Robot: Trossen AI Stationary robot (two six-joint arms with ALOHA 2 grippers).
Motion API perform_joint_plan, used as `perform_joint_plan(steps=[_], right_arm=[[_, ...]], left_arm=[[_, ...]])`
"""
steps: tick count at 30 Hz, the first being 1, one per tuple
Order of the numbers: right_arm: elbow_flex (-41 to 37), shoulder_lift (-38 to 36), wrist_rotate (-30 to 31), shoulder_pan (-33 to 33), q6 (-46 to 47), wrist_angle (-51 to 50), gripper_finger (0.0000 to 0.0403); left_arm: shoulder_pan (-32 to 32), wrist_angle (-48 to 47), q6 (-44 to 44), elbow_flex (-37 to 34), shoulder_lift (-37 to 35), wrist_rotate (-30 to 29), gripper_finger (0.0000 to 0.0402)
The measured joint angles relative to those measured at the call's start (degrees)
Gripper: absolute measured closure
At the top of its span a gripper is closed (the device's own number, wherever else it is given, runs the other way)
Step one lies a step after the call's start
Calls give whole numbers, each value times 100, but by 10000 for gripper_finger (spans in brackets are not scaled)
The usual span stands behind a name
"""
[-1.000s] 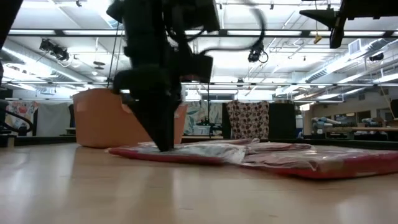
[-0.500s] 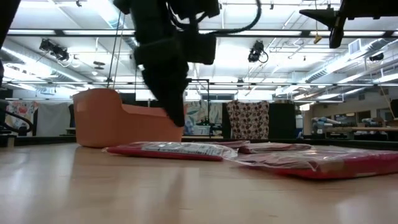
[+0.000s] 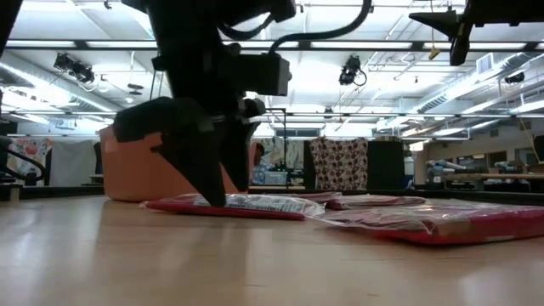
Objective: Sort popcorn bags into baskets
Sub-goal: Put the red popcorn bag into the orange bin
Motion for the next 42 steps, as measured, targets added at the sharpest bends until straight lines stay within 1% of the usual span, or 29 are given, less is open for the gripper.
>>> perform_joint_plan(steps=[3,5,7,9,12,19,21,29,36,39,42], right_arm=[[0,15,2,0,-5,12,273],[0,19,0,0,-4,7,273],[-1,19,2,0,-3,3,273],[0,19,0,0,-1,11,273],[1,19,1,0,3,11,273],[1,19,0,0,12,13,273],[0,19,0,0,12,13,273],[0,19,0,0,2,13,273],[-1,19,0,0,-100,16,273],[-1,19,0,0,-146,16,273],[0,19,0,0,-158,16,273]], left_arm=[[7,-39,28,7,93,62,141],[5,-103,93,10,169,-8,144],[-1,-176,129,15,178,-103,152],[1,-191,145,26,228,-190,169],[11,-248,143,22,242,-324,214],[82,-374,104,4,180,-342,360],[84,-478,101,2,89,-342,389],[314,-1018,-228,121,-522,-252,397],[838,-1463,-561,671,-1337,-191,399],[1192,-1843,-725,993,-1561,-381,399],[1592,-2441,-968,1322,-1640,-619,400]])
